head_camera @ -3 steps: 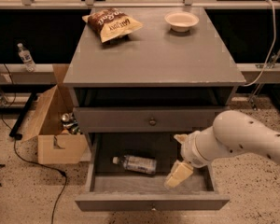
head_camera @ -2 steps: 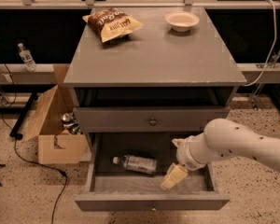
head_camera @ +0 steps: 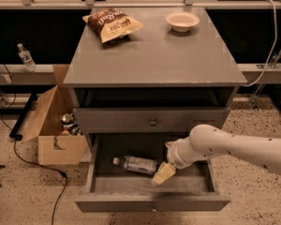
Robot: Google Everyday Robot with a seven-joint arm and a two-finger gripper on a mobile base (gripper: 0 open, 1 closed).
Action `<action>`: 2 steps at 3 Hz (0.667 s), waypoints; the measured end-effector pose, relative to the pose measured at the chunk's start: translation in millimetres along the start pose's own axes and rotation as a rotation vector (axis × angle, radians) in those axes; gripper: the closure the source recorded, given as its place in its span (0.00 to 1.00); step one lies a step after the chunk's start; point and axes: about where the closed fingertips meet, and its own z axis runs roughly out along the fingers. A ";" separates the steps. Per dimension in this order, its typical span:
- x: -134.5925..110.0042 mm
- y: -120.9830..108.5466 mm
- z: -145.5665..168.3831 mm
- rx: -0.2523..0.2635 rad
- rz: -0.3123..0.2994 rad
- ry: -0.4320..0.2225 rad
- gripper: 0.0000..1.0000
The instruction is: Pick blue plastic bottle from middle drawer and place on counter
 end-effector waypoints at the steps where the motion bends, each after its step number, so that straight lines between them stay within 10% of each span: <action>1: 3.2 -13.0 22.8 0.009 -0.020 0.008 0.00; 2: 2.6 -25.1 47.1 0.024 -0.037 0.015 0.00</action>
Offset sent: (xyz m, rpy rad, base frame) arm 0.0563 0.0238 -0.0654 -0.0501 -0.0655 0.0213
